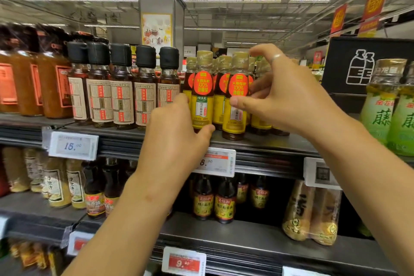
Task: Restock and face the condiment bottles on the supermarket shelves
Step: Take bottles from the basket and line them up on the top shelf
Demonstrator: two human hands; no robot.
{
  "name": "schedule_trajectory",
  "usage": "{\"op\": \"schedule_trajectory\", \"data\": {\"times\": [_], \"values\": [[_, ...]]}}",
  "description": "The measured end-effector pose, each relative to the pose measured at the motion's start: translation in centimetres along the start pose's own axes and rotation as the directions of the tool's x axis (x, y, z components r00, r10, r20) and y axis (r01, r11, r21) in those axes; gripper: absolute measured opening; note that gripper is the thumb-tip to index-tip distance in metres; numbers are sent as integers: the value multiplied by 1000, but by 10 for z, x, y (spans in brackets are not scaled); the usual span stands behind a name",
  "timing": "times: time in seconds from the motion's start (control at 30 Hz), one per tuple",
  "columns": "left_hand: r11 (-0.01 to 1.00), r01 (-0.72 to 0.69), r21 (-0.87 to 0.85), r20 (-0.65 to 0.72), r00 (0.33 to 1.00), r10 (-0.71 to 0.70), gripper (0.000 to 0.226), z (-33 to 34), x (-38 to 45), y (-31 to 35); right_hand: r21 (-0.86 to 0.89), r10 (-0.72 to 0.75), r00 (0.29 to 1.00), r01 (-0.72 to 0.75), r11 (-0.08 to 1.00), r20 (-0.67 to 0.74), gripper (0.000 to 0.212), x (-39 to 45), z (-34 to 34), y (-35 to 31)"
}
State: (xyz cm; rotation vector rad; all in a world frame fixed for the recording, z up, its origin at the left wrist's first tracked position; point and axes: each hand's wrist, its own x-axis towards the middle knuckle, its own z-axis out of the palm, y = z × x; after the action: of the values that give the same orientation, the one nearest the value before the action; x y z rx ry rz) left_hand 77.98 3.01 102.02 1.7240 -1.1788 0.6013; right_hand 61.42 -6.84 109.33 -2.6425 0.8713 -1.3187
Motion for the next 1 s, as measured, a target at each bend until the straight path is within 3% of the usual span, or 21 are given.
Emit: {"op": "schedule_trajectory", "data": {"times": [0.1, 0.2, 0.33, 0.6, 1.0], "values": [[1000, 9, 15, 28, 1000, -9, 52, 7, 3, -1, 27, 89, 995, -90, 996, 37, 96, -19, 16, 6], [999, 42, 5, 67, 997, -43, 45, 9, 9, -2, 45, 127, 989, -130, 990, 74, 82, -27, 33, 9], [998, 65, -22, 98, 993, -63, 39, 7, 10, -6, 42, 127, 990, -129, 991, 55, 73, -25, 48, 8], [997, 71, -37, 112, 992, -66, 39, 3, 9, -9, 31, 147, 988, -149, 988, 40, 75, -20, 63, 3], [992, 92, -90, 103, 991, -83, 47, 5, 6, -6, 59, 159, 987, -160, 985, 8, 68, -23, 70, 0]]}}
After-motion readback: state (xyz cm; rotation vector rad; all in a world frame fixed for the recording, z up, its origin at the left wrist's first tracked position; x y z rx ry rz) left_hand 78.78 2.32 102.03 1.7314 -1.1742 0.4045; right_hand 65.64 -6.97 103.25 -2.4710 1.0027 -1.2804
